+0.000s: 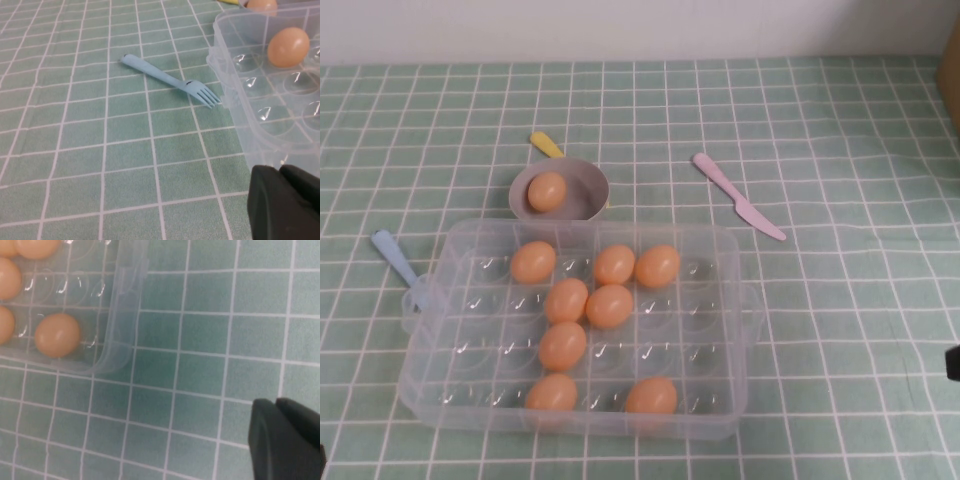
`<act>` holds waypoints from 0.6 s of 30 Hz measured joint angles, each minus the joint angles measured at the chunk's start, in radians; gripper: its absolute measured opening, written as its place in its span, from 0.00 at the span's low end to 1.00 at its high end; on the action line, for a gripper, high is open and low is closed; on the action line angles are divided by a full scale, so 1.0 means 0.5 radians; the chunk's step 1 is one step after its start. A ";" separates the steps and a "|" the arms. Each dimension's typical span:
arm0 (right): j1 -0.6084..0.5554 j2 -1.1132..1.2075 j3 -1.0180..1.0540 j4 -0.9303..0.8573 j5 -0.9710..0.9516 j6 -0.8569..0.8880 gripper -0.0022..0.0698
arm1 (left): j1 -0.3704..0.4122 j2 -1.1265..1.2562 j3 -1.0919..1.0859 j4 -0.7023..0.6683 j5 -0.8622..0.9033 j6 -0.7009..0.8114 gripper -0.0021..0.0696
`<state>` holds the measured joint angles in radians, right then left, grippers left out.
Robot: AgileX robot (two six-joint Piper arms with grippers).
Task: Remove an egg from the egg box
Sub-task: Pick up the egg from the plastic box
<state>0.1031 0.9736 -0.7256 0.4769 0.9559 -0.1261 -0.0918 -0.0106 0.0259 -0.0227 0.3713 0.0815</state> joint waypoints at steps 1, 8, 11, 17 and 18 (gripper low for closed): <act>0.021 0.057 -0.038 -0.012 0.004 0.000 0.01 | 0.000 0.000 0.000 0.000 0.000 0.000 0.02; 0.476 0.465 -0.386 -0.212 0.022 0.095 0.01 | 0.000 0.000 0.000 0.000 0.000 0.000 0.02; 0.676 0.642 -0.548 -0.296 0.027 0.141 0.01 | 0.000 0.000 0.000 0.000 0.000 0.000 0.02; 1.033 0.963 -0.862 -0.375 0.028 0.197 0.01 | 0.000 0.000 0.000 0.000 0.000 0.000 0.02; 1.073 1.002 -0.901 -0.375 0.028 0.200 0.01 | 0.000 0.000 0.000 0.000 0.000 0.000 0.02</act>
<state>0.6397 1.4744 -1.1763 0.2892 0.9700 -0.0260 -0.0918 -0.0106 0.0259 -0.0227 0.3713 0.0815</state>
